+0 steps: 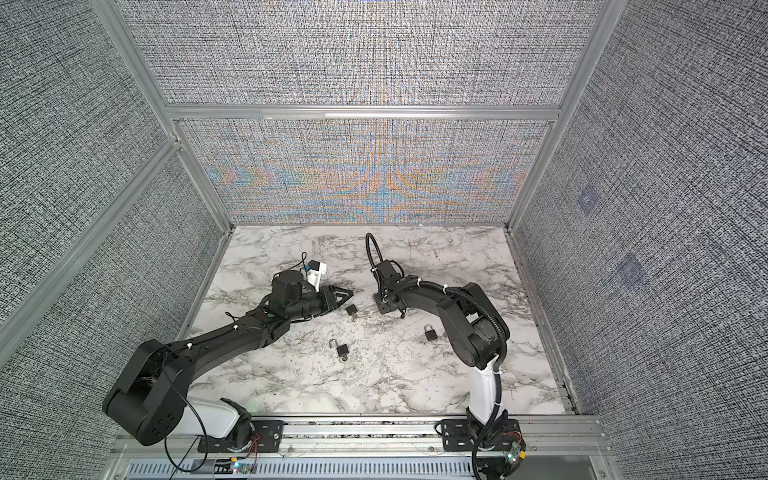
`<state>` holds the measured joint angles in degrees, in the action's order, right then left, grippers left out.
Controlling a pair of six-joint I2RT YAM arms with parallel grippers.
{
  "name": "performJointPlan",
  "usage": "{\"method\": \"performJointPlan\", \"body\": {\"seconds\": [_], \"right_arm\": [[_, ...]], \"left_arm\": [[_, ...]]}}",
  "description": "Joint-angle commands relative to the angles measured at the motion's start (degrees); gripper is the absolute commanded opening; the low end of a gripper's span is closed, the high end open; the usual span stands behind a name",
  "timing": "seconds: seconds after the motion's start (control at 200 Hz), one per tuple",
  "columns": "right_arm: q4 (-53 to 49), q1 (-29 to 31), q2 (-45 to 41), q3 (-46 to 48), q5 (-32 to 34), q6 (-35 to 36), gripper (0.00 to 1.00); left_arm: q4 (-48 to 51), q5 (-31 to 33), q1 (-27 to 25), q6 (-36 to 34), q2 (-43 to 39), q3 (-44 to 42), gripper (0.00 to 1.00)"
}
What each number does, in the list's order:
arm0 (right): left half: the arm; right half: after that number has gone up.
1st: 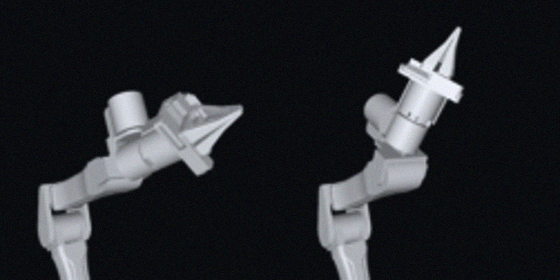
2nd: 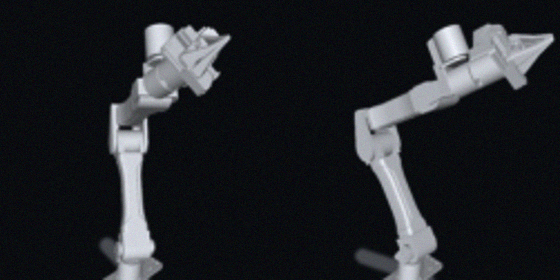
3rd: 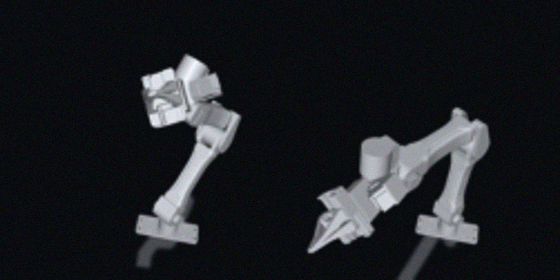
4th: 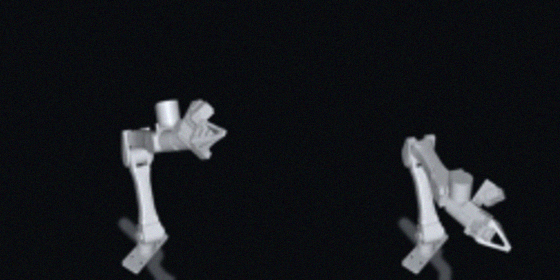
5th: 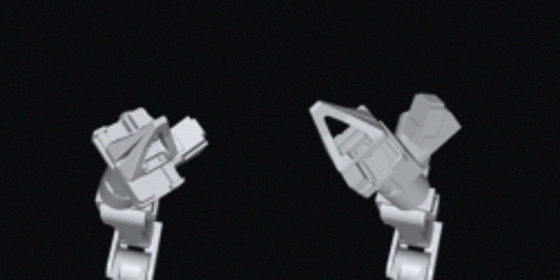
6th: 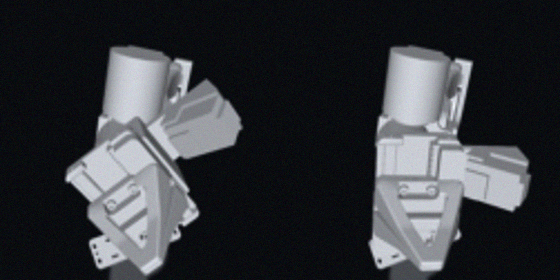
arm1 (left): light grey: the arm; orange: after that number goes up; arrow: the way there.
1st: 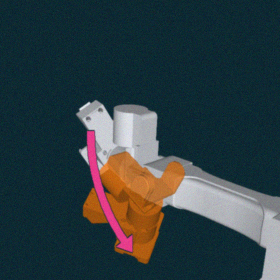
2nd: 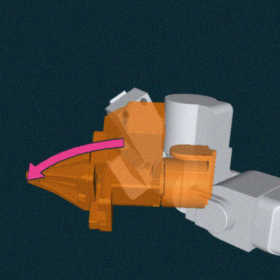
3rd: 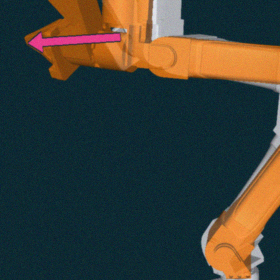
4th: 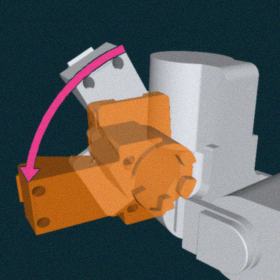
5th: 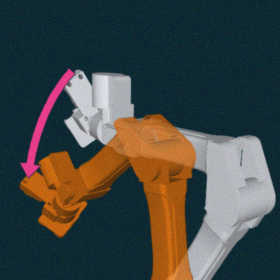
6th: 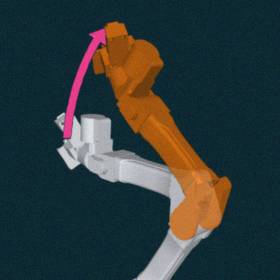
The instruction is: Lock with the key
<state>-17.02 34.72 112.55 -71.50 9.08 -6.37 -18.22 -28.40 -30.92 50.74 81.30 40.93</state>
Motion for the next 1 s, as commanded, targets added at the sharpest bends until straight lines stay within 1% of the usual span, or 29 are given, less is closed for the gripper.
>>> {"method": "performJointPlan", "body": {"seconds": [0.0,0.15,0.305,0.415,0.515,0.65,0.725,0.875,0.995], "right_arm": [[-1.6,0.0,-0.9,1.0,-1.4,0.0,0.3],[-0.9,0.2,-4.6,2.8,-3.9,-0.9,0.29],[-0.2,0.4,-8.9,5.6,-7.5,-2.4,0.29],[0.0,1.0,-12.1,7.7,-9.2,-3.5,0.29],[-0.2,1.9,-15.2,9.1,-10.9,-4.7,0.29],[-0.1,3.2,-18.6,10.3,-13.4,-6.6,0.29],[-0.1,3.7,-19.6,10.4,-14.7,-7.4,0.29],[-0.3,4.4,-20.4,10.2,-14.5,-7.8,0.29],[-0.1,4.8,-20.4,9.9,-14.4,-7.9,0.29]], "left_arm": [[2.1,1.8,0.2,-3.2,-0.4,1.0,0.38],[3.4,2.8,0.2,-4.7,0.1,1.9,0.37],[2.1,2.7,0.3,-5.0,1.9,1.9,0.36],[-0.1,1.5,0.5,-4.7,3.9,1.7,0.36],[-2.0,0.2,0.5,-4.6,6.1,1.9,0.39],[-5.3,-3.2,0.6,-4.6,9.3,2.4,0.4],[-7.1,-4.2,0.5,-3.8,10.8,2.2,0.4],[-11.2,-5.4,0.5,-2.5,11.8,1.0,0.4],[-11.5,-6.3,0.5,-2.4,12.6,1.0,0.39]]}}
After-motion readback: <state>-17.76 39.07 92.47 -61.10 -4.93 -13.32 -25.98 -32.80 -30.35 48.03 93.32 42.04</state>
